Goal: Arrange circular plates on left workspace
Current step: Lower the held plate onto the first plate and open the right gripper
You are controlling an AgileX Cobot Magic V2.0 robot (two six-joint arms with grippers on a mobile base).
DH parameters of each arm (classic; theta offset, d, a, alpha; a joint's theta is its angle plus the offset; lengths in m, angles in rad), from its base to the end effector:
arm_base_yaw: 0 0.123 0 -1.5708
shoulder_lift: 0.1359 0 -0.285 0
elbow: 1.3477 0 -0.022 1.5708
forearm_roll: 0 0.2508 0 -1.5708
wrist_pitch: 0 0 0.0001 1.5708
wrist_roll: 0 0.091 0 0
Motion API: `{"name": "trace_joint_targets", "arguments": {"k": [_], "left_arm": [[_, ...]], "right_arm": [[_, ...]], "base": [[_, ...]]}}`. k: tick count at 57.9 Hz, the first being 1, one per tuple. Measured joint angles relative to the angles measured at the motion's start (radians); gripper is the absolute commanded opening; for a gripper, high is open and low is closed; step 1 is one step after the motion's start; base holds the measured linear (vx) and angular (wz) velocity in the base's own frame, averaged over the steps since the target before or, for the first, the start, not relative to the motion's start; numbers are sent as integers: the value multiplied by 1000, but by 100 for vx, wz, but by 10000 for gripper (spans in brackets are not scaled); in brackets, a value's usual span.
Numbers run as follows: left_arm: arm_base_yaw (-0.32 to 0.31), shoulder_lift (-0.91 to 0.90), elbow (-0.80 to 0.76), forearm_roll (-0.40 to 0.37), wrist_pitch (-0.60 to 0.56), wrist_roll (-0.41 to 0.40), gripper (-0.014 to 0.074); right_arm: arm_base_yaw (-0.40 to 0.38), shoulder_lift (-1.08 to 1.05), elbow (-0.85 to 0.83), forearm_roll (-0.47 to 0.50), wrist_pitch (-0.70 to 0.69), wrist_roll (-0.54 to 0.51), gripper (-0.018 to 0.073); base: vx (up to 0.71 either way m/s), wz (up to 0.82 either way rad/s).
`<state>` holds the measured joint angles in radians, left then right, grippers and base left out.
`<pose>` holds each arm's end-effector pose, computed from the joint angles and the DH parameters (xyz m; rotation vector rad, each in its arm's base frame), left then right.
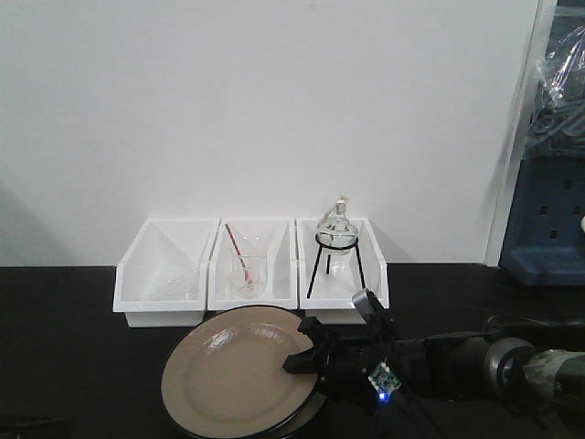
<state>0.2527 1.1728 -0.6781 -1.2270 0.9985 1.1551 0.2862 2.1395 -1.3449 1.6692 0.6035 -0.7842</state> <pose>0.2117 -0.0198 0.2759 0.2848 2.1741 -0.8777 0.4169 0.1763 0.1491 0.3731 2.3774 1.2795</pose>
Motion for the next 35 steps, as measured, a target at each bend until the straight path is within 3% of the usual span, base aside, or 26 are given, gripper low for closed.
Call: {"name": "trace_joint_targets", "arguments": {"k": [19,28,35], "left_arm": [[0,0,0,0,0,0,-1],[0,0,0,0,0,0,-1],[0,0,0,0,0,0,-1]], "right_arm": [[2,0,-5,20,-12,-85,283],[2,0,-9,25,-6,-208,386],[2,0,-9,25,-8,-325,401]], "base": [[0,0],[0,0],[0,0]]}}
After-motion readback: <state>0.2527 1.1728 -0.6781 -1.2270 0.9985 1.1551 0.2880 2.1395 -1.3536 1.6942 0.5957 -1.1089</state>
